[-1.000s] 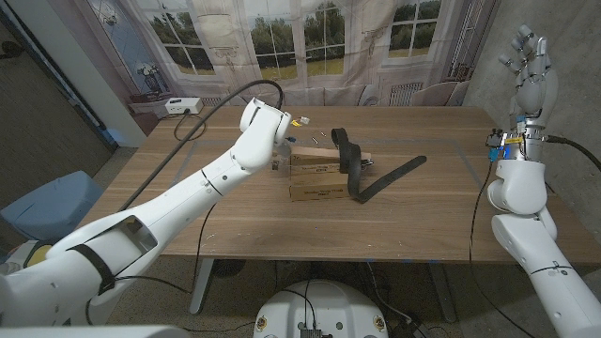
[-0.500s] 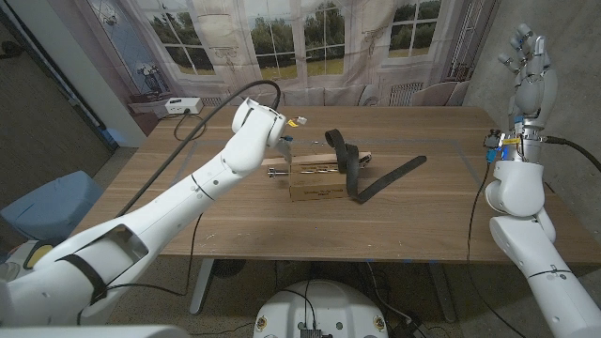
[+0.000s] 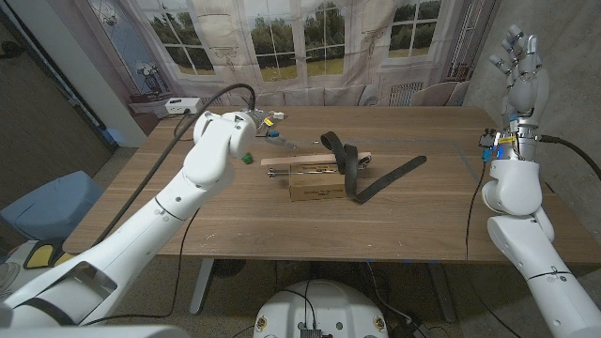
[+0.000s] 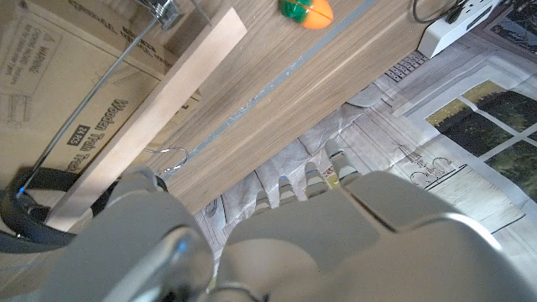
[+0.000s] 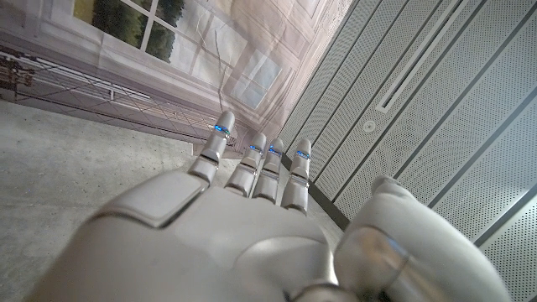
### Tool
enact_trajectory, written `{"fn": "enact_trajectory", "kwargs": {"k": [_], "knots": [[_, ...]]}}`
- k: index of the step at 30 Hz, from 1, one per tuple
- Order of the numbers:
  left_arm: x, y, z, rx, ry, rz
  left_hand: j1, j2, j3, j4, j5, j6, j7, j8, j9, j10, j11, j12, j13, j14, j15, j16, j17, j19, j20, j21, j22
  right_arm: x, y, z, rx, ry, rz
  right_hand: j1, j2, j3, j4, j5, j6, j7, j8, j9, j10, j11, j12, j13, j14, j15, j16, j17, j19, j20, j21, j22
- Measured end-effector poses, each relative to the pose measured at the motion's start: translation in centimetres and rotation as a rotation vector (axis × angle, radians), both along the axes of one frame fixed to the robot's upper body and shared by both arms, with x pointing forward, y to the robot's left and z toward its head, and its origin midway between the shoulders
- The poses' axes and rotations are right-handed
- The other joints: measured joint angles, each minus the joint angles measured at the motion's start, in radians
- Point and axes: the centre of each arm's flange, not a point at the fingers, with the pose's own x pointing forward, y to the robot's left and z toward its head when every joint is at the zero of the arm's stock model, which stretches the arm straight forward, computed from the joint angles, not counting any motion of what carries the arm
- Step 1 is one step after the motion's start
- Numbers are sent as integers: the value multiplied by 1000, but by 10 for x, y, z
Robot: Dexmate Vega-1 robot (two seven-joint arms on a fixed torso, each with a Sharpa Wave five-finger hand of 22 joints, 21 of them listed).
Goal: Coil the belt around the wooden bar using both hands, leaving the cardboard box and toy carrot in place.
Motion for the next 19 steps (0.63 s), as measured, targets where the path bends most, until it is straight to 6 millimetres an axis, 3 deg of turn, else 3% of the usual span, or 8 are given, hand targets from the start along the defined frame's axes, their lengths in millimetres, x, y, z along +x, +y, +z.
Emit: {"fn": "enact_trajectory", "kwargs": {"k": [2,5,8,11,15,16,17,19], "knots": [[1,0,1,-17,-28,-66,-4,-4,-2,2,0,0,0,0,0,3,3,0,0,0,0,0,0,0,0,-3,0,0,1,2,-8,8,6,0,0,0,0,0,2,2,0,0,-8,9,0,0,-3,3,0,-6,4,-4,-3,0],[5,15,-1,-51,-49,-102,-10,3,-10,10,0,0,0,0,0,4,4,-7,0,0,7,0,-5,-4,4,-14,0,2,1,3,-7,31,16,0,0,0,0,0,2,2,0,0,-4,33,0,0,-3,3,0,-13,7,-8,-10,0],[10,23,-1,-87,-84,-181,-17,9,-14,14,0,0,0,0,-4,4,4,-8,-4,-8,15,0,-5,-5,6,-24,4,4,3,5,-8,49,25,0,0,0,0,0,2,2,0,0,-4,33,0,0,-3,3,0,-18,7,-8,-10,0],[17,33,-4,-126,-113,-250,-27,9,-19,19,0,-4,-4,0,-5,-7,14,-18,-5,-20,26,0,-5,-3,8,-36,5,7,5,5,-2,66,31,0,0,-3,-3,0,2,2,0,0,-4,33,0,0,-4,3,0,-24,8,-29,-18,0],[33,63,-16,-145,-76,-182,-33,15,-26,26,0,-2,-12,0,-5,-12,19,-28,-9,-48,33,-1,-5,-3,8,-57,5,10,6,4,12,89,30,-3,3,-4,-4,0,2,2,0,0,-4,33,0,-5,-16,1,0,-34,11,-40,-20,0],[28,48,-11,-191,-138,-339,-34,16,-28,28,0,-2,-13,0,-5,-12,19,-30,-9,-58,32,-4,-5,-3,8,-58,5,10,8,4,14,95,30,-3,3,-4,-4,0,2,2,0,0,-4,33,0,-5,-16,1,0,-34,8,-43,-24,0],[26,45,-10,-210,-150,-384,-36,18,-28,28,0,-2,-13,0,-5,-12,19,-31,-9,-61,32,-4,-5,-3,8,-61,5,11,10,4,13,98,33,-3,3,-4,-4,0,2,2,0,0,-4,33,0,-5,-16,1,0,-36,6,-45,-26,0],[31,51,-15,-251,-146,-421,-43,25,-33,33,0,-2,-12,0,-5,-12,19,-39,-9,-78,29,-8,-5,-3,6,-73,5,13,12,2,18,109,31,-4,4,-4,-4,0,2,2,0,0,-8,30,0,-5,-16,1,0,-39,6,-45,-26,0]]}}
